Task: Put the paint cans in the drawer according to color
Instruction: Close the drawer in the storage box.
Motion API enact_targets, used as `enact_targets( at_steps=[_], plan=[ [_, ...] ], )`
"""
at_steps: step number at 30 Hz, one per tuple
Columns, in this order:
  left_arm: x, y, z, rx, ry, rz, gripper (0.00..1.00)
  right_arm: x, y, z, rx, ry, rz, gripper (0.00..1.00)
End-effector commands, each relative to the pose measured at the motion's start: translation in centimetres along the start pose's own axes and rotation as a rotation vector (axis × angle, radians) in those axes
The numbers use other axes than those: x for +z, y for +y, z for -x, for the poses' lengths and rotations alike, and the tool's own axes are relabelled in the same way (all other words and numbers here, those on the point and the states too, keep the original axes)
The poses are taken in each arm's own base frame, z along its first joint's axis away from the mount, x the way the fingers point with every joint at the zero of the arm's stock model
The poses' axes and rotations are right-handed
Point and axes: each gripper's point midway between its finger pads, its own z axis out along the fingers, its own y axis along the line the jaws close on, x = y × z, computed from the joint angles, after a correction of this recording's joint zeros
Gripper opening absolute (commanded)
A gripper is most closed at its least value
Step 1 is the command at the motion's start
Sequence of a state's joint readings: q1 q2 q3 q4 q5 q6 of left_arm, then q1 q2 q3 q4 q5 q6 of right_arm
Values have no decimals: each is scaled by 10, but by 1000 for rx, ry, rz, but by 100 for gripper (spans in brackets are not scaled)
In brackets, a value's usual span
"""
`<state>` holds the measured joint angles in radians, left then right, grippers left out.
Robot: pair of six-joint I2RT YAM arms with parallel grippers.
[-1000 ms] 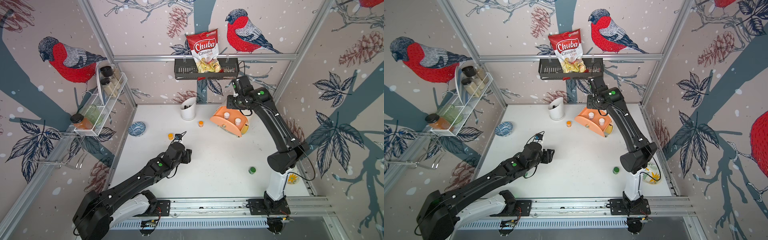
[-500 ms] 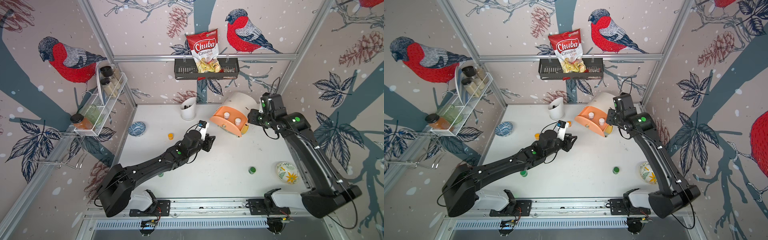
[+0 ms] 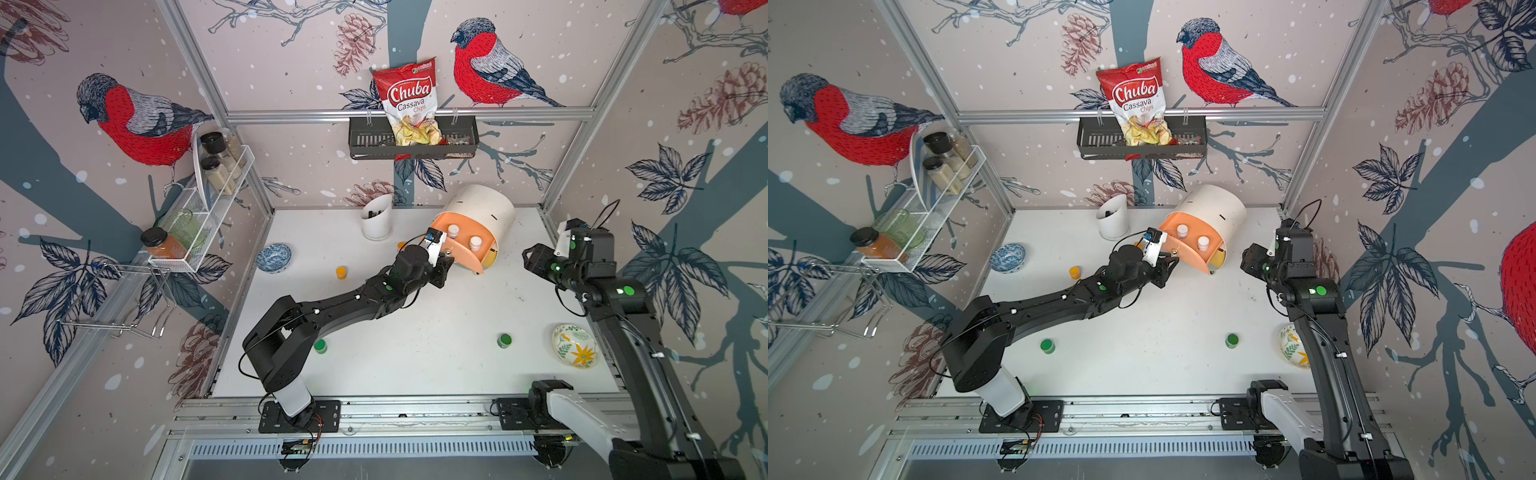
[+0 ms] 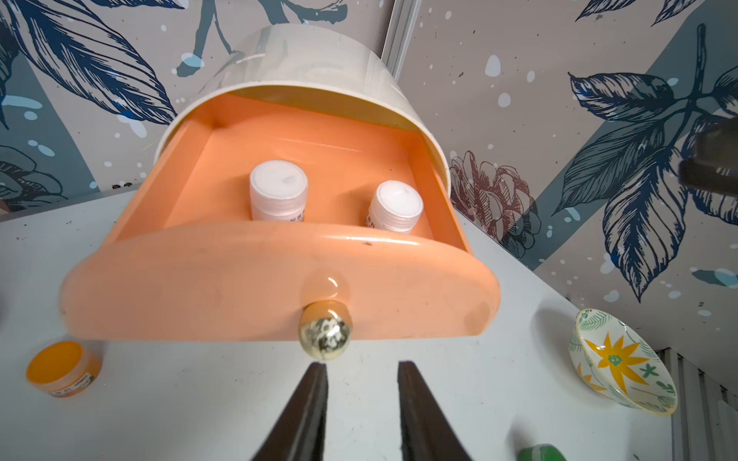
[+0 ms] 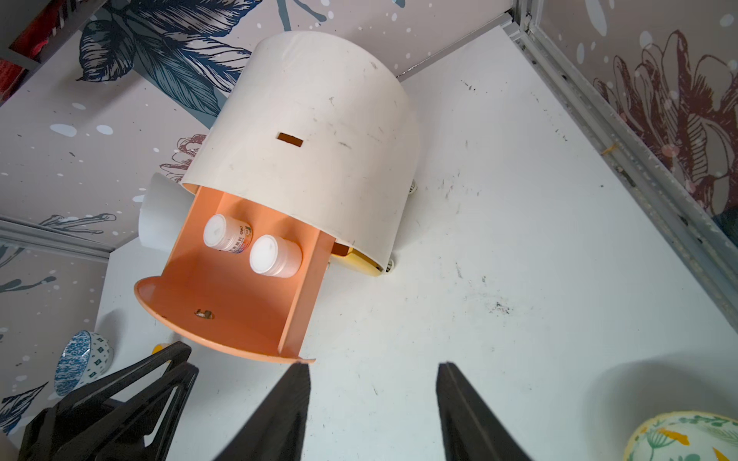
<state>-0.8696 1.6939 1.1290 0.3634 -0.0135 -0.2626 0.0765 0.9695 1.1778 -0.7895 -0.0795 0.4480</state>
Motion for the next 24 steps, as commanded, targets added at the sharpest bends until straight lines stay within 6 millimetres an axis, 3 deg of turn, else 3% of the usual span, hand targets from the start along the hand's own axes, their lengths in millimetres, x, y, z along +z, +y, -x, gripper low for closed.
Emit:
enact_targets(
  at_steps=[1,8,14,24],
  plan=[
    [11,5,12,1,-45,37,28,0,6,2,9,-17,67,56],
    [19,9,9,-12,-40,64,27,2,-3,-3,21,-5,67,56],
    [23,8,10,-4,-47,54,33,0,-3,-2,21,-11,71,56],
    [36,4,20,12,-64,45,27,4,-3,-3,20,-9,78,56]
  ],
)
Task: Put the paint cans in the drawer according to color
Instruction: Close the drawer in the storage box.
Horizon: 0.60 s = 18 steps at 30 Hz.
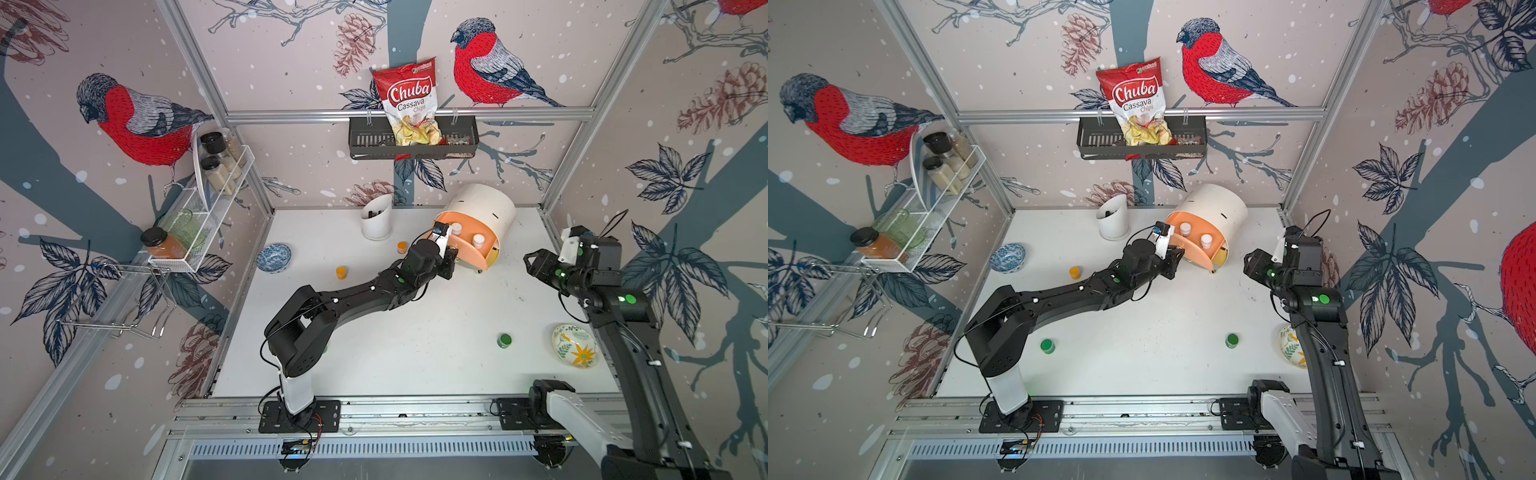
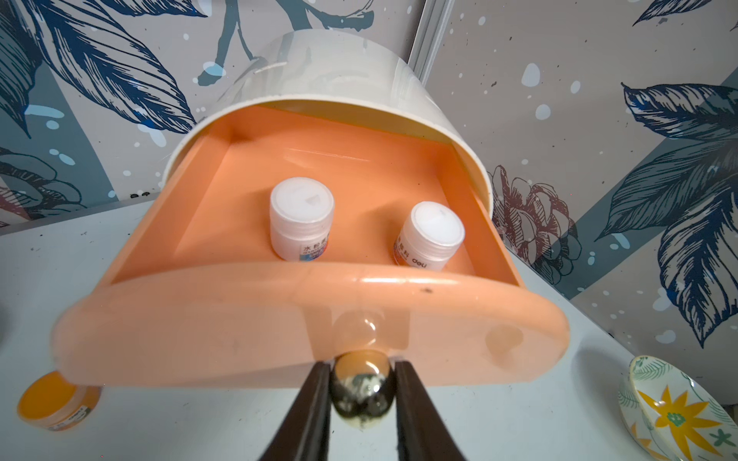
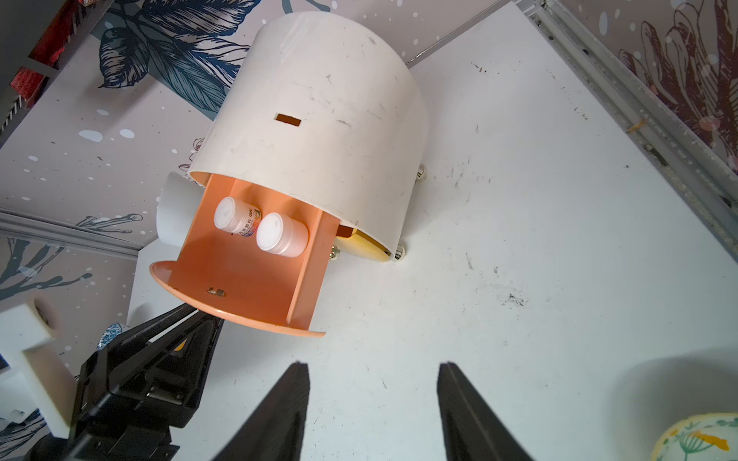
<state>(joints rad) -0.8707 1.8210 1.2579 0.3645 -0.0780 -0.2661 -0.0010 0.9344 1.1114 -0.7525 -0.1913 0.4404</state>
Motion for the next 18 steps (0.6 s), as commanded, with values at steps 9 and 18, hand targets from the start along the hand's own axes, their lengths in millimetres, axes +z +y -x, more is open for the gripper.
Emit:
enact_targets(
  at_steps=[9,18],
  plan=[
    [9,-5,18,27,-61,-9,24,36,7,43,9,-74,61,57],
    [14,-4,20,46,-67,-2,24,80,24,78,-4,-87,134,57]
  ],
)
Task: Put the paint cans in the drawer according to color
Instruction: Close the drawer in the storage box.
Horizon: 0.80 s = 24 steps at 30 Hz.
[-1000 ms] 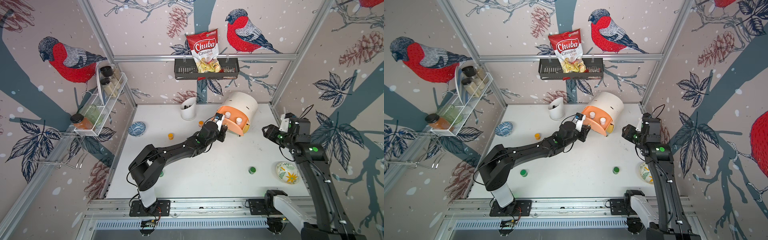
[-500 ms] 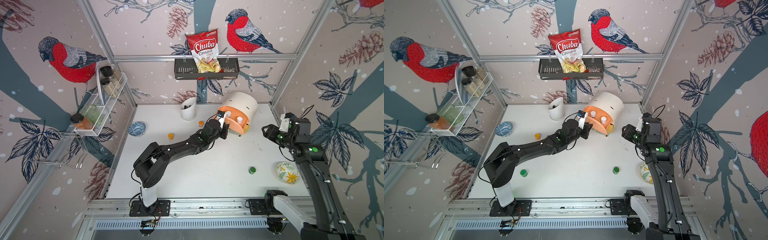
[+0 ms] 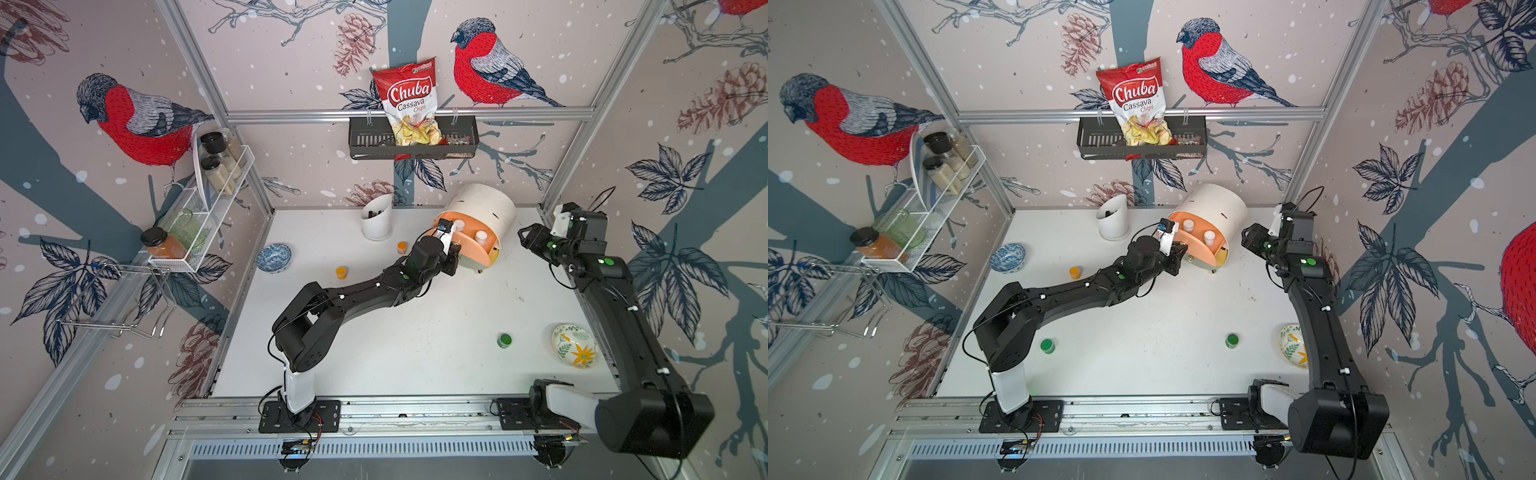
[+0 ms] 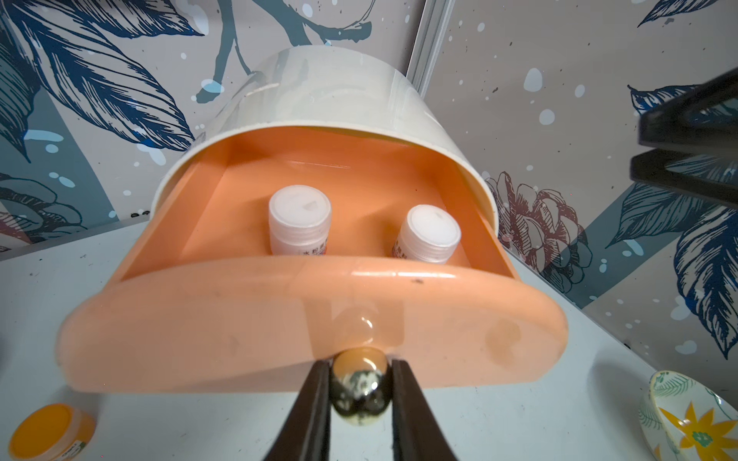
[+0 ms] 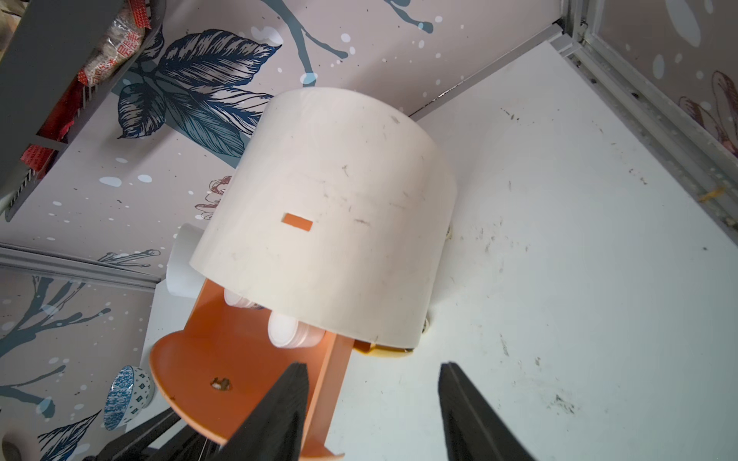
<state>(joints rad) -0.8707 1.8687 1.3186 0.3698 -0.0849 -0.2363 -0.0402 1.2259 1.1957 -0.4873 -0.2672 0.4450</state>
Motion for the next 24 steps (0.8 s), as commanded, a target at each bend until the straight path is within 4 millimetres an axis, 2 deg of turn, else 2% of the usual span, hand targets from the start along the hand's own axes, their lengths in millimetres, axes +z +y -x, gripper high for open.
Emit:
enact_targets(
  at_steps=[1,12,18,24],
  plan=[
    [2,-2,13,21,-50,-4,24,15,15,23,-13,-49,74,57],
    [17,2,14,20,-51,-3,24,64,42,32,-23,-37,152,59],
    [24,5,15,21,-55,-1,24,77,49,33,-66,-18,120,59],
    [30,7,19,30,-65,5,24,81,48,23,-80,3,101,59]
  ],
)
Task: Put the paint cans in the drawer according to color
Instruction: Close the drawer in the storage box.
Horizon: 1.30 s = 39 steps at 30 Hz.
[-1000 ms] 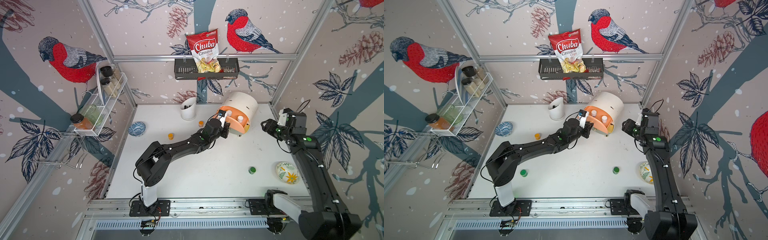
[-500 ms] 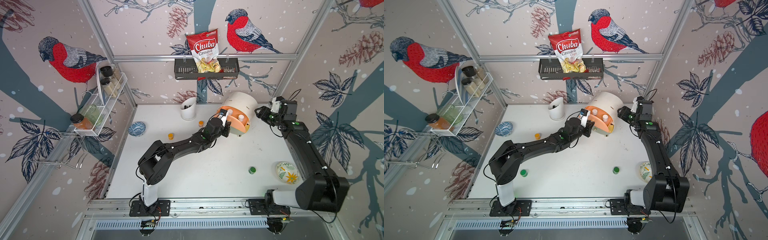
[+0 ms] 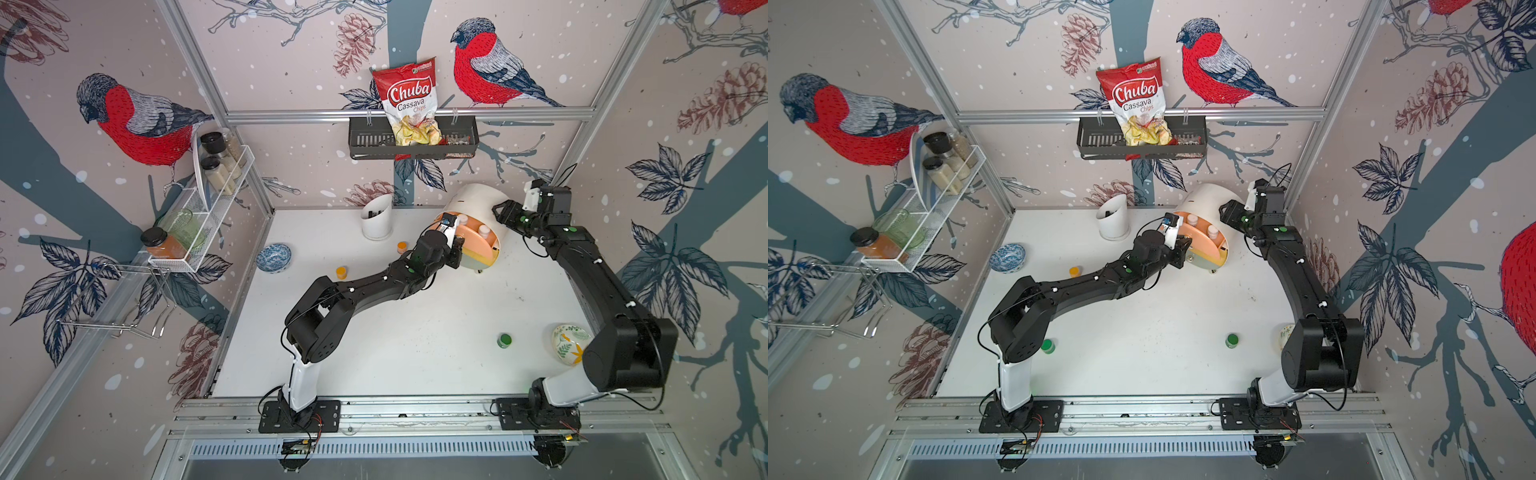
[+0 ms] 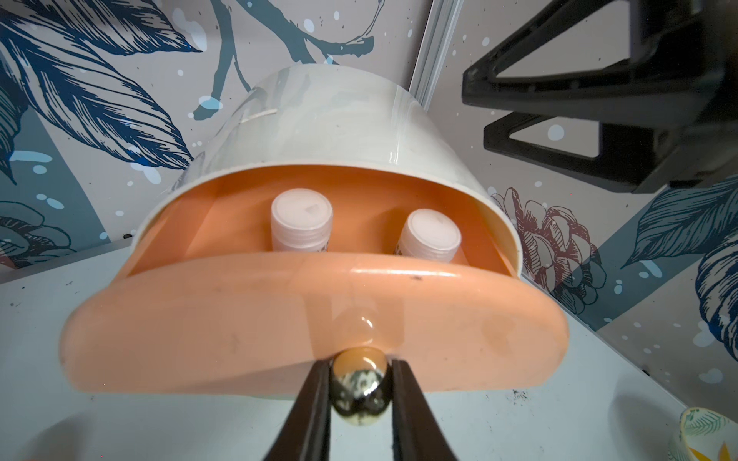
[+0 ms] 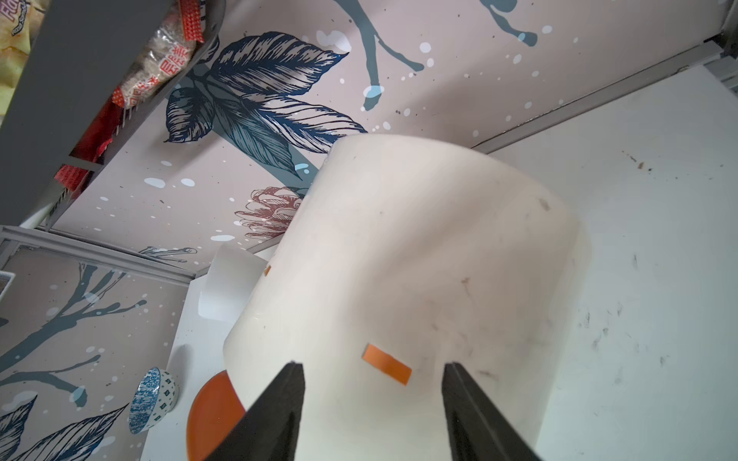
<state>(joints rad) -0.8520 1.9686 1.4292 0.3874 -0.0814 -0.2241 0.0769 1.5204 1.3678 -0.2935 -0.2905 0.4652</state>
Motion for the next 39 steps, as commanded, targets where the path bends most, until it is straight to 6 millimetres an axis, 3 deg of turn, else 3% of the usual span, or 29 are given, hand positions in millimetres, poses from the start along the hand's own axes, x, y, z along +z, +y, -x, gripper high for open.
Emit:
enact_targets(
  at_steps=[1,9,39],
  plan=[
    [5,1,10,28,-35,-2,24,2,-6,-3,-20,2,-33,59],
    [17,2,11,42,-41,4,24,5,-6,-18,-23,31,-39,59],
    [42,0,9,35,-44,-1,28,19,-8,-44,-31,118,-64,59]
  ],
)
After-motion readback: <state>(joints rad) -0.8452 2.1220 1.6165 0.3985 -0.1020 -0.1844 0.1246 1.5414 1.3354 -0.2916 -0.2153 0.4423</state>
